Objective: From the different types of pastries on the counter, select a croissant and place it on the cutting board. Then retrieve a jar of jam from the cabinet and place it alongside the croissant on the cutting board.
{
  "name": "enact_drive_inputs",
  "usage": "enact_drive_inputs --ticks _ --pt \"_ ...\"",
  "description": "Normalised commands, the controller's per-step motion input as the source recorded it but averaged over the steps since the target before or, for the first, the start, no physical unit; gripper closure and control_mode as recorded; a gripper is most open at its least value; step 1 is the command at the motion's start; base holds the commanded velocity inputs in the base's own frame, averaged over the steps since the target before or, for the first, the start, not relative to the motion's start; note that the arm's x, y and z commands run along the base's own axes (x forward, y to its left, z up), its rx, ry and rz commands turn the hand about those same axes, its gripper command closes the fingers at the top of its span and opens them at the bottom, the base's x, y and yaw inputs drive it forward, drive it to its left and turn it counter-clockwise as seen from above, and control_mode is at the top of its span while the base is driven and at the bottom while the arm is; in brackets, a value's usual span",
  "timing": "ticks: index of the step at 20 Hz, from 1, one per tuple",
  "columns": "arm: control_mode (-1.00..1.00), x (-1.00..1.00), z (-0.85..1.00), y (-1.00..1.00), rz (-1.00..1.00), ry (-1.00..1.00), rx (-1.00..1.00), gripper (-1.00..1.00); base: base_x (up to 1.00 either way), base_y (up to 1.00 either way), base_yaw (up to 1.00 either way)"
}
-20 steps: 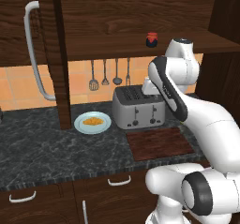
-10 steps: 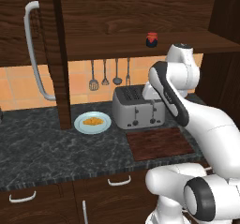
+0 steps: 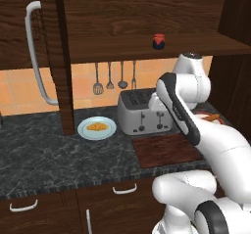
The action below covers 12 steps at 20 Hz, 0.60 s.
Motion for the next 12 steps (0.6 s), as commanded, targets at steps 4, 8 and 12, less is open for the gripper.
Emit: enact_drive_inputs --ticks 4,8,12 --pt "-1.0 -0.27 -0.37 0.56 0.0 0.0 0.0 -1.0 0.0 0.0 0.0" --pt "-1.0 -0.09 -0.2 0.24 0.01 0.06 0.0 -1.0 0.0 0.0 0.0" --pt "-1.0 0.0 -0.13 0.32 0.01 0.05 0.0 -1.0 0.0 0.0 0.0"
